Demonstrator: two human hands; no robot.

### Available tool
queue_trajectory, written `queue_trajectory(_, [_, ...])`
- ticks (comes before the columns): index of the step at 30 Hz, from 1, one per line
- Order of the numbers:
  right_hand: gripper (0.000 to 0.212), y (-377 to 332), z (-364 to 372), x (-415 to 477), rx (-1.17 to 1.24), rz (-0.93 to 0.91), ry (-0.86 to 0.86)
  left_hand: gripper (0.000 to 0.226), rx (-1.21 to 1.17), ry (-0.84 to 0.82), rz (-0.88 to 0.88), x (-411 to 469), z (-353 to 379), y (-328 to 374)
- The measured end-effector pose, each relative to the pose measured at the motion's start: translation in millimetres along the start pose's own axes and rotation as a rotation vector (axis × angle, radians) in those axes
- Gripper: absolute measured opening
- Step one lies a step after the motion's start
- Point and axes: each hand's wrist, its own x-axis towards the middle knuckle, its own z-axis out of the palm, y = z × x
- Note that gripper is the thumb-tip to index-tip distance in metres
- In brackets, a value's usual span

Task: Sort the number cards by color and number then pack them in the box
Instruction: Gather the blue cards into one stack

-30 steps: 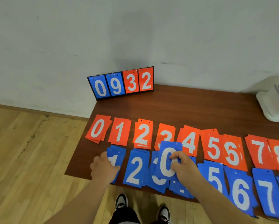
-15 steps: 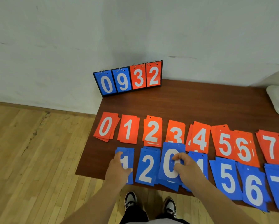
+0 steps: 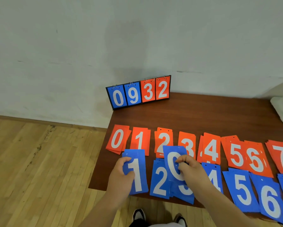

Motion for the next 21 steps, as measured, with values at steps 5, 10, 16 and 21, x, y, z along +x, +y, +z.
queue_trajectory(5, [0.009,-42.0,3.1,-30.9,0.453,-0.026,-0.219,0.033,-0.131,-0.075,0.059,-10.9,-4.1,38.0])
queue_trajectory(10, [0.011,-69.5,1.5,-51.2,0.710,-0.074,-0.347,0.040,-0.219,-0.155,0.169,-17.2,-5.3,75.9])
queue_trajectory(16, [0.011,-66.1,10.5,-56.7,0.530,-0.149,-0.205,0.040,-0.257,-0.249,0.258,-32.5,-5.8,104.5])
queue_trajectory(21, [0.020,-55.3,18.9,-62.0,0.447,-0.175,-0.185,0.035,-0.300,-0.407,0.261,-39.4,-5.5,106.6])
